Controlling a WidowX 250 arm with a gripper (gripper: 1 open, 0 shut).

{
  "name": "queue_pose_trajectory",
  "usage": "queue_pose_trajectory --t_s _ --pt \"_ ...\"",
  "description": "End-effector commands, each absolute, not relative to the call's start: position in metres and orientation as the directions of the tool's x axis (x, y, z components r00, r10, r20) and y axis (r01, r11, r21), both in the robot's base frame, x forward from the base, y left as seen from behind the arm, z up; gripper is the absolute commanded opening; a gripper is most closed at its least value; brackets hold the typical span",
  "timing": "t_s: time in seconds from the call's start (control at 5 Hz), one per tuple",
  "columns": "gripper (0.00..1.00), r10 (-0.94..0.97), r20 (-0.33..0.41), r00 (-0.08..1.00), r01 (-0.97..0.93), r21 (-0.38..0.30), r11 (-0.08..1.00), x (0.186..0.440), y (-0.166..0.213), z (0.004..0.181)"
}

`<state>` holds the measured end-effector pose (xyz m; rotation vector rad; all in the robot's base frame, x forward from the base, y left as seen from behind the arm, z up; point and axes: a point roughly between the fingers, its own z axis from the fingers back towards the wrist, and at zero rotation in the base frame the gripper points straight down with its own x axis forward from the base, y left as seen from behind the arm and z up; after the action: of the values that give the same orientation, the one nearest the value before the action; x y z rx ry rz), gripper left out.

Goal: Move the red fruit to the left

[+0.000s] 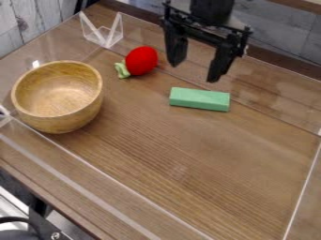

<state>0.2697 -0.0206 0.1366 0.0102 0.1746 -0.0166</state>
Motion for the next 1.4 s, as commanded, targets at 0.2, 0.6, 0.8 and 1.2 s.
queue_pose_trajectory --t_s 0.2,0.6,0.8,1.2 --pt "1.00 0.034 -0.108 0.994 -0.030 0.036 0.999 0.271 -0.018 0.152" --pt "1.00 0.138 -0.101 0.985 -0.132 0.061 0.989 0.281 0.010 0.152" --pt "1.00 0.102 -0.113 0.988 -0.097 0.054 0.994 0.274 0.003 0.148" --pt "1.00 0.007 -0.138 0.990 -0.002 0.035 0.999 0.268 -0.013 0.135"
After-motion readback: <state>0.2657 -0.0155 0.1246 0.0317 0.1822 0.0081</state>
